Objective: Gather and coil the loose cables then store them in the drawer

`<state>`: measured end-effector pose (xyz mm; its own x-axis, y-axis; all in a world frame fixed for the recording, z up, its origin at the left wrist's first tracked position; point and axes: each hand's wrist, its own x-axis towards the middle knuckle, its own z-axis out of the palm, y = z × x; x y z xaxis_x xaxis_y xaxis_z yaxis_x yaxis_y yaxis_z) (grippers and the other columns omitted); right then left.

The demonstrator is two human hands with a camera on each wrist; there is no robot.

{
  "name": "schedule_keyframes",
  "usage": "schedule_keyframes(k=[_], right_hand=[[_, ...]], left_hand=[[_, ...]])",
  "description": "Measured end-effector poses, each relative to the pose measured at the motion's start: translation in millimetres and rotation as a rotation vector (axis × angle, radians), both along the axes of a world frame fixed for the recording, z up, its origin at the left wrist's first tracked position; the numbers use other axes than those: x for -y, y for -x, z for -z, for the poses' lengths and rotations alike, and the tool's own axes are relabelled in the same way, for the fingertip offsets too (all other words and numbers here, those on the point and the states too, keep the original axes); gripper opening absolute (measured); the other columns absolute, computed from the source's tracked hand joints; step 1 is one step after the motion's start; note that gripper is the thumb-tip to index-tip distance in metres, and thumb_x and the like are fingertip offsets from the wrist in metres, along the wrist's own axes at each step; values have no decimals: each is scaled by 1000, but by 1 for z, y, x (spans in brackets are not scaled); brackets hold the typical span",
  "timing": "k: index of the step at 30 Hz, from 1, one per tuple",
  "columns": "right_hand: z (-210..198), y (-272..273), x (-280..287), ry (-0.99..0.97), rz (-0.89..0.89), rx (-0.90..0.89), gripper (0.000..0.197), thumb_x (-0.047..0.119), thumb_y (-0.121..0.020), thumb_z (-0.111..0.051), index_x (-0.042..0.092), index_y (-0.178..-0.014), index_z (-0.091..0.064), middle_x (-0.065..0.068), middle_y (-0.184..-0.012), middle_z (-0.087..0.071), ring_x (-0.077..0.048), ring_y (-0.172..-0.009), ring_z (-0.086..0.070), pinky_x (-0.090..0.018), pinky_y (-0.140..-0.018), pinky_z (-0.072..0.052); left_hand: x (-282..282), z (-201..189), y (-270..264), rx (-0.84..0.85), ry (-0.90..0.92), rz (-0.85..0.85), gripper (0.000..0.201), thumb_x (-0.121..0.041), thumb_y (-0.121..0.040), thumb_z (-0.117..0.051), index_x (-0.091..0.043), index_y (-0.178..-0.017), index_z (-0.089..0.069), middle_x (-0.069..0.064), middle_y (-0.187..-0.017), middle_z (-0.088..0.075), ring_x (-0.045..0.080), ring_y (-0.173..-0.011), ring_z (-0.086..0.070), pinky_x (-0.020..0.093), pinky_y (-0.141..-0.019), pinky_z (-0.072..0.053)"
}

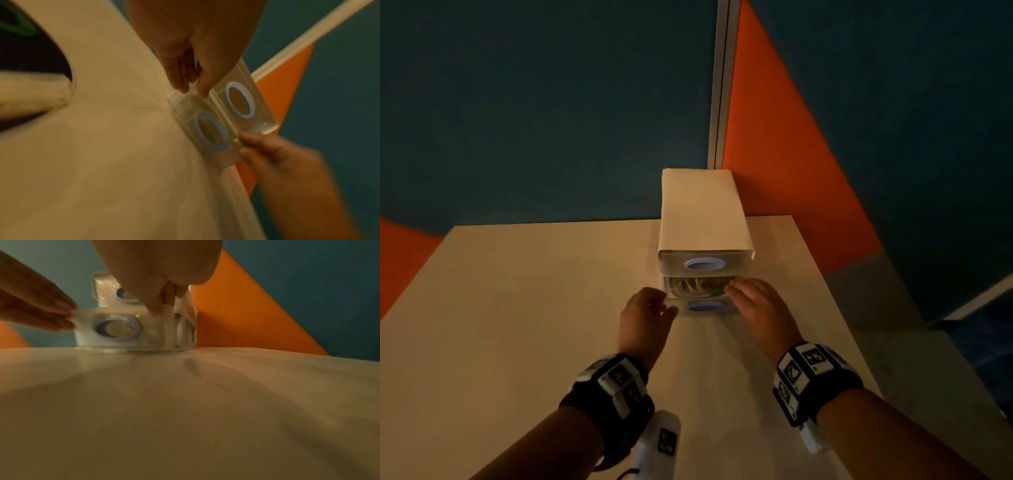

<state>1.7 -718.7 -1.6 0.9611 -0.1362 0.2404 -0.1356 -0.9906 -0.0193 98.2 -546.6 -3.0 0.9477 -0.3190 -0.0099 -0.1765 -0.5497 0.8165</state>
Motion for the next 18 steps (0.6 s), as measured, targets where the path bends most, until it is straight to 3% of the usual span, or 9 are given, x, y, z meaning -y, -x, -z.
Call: schedule_keyframes(k=[2,5,8,11,14,17,18], right_hand=[[4,4,-2,-8,-20,-38,33,9,-70,-52,6,-98,-68,-10,-94,-73,-26,-85,-70,-37,-77,-56],[6,10,-1,70,-35,-131,52,13,-64,-71,8,-114,-59,-8,-114,-68,-21,-107,-64,-60,-91,-43],[-6,18,-5,60,14,-172,63,17,-60,-74,10,-120,-55,-7,-122,-64,-20,-117,-57,-66,-92,-36],[-14,30,-12,-145,46,-131,55,11,-77,-60,13,-130,-46,-6,-136,-52,-19,-128,-47,-56,-107,-22],[-18,55,-14,-402,122,-131,47,13,-91,-43,23,-137,-35,6,-148,-33,-10,-137,-27,-37,-115,-7],[-27,86,-15,-606,151,-126,40,14,-91,-46,32,-126,-47,20,-135,-43,-4,-128,-39,-22,-111,-24],[-24,98,-12,-683,140,-115,39,17,-89,-49,43,-117,-51,30,-125,-48,0,-121,-46,-17,-106,-32]], left_hand=[[-4,-2,2,-106,76,-1,26,-16,-79,-70,-10,-103,-63,5,-98,-65,21,-88,-64,28,-75,-48],[-8,-9,3,-187,114,1,36,-13,-82,-66,-11,-117,-59,5,-105,-64,16,-89,-60,22,-76,-45],[-6,-19,4,-382,283,-28,45,-6,-85,-60,-15,-128,-49,6,-114,-61,17,-94,-58,20,-72,-44],[3,-29,3,-582,507,-2,55,7,-86,-50,-21,-133,-38,4,-124,-52,21,-109,-55,28,-80,-45],[13,-41,-4,-678,609,48,65,10,-87,-46,-28,-135,-24,-2,-108,-55,21,-113,-53,34,-90,-45],[13,-46,-7,-707,579,84,67,1,-88,-53,-31,-136,-18,5,-108,-58,24,-112,-55,39,-95,-44],[11,-49,-7,-700,516,114,67,-3,-88,-54,-31,-136,-18,6,-113,-58,26,-113,-56,41,-95,-44]])
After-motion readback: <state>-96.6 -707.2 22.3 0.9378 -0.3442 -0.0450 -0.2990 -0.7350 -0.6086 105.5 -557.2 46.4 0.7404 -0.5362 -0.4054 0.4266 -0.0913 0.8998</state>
